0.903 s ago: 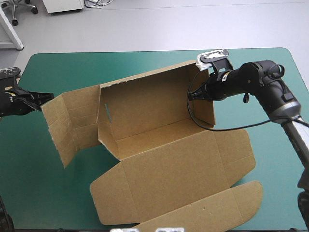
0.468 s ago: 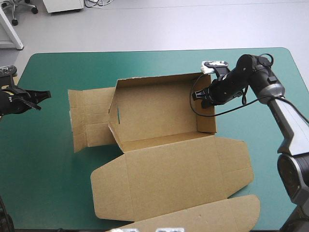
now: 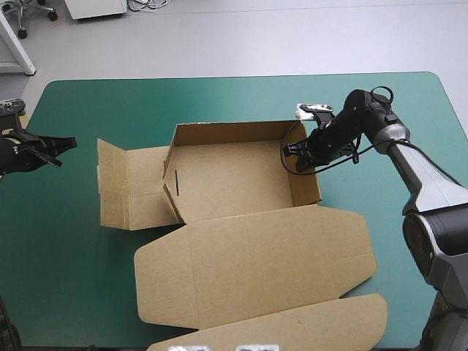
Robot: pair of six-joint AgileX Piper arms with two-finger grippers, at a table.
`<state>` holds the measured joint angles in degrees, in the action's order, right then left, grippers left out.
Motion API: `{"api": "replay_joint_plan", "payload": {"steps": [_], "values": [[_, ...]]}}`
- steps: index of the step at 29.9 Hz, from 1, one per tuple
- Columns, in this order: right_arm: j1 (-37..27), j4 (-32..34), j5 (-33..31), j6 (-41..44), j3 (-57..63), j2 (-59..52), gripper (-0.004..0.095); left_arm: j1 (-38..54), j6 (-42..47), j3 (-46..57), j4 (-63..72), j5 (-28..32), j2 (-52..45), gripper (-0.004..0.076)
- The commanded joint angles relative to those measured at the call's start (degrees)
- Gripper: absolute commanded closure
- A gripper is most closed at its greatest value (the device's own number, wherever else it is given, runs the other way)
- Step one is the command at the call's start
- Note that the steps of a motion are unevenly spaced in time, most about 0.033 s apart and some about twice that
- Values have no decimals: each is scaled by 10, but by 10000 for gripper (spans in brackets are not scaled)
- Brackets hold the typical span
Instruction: Fold the box
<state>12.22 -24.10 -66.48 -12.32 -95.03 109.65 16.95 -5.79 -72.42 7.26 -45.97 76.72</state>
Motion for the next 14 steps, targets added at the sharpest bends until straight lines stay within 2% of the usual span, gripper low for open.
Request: {"api": "replay_joint_plan", "payload": {"steps": [1, 4, 6, 14], "values": [[-1, -29, 28, -33, -16, -23, 921, 2, 4, -19, 3, 33, -16, 726], [-1, -63, 34, -69, -16, -28, 893, 2, 4, -19, 3, 33, -16, 726], [-1, -77, 39, -88, -19, -33, 827, 2, 4, -19, 3, 33, -16, 726], [-1, -80, 23, -96, -74, -45, 434, 2, 4, -19, 7, 33, -16, 726]]}}
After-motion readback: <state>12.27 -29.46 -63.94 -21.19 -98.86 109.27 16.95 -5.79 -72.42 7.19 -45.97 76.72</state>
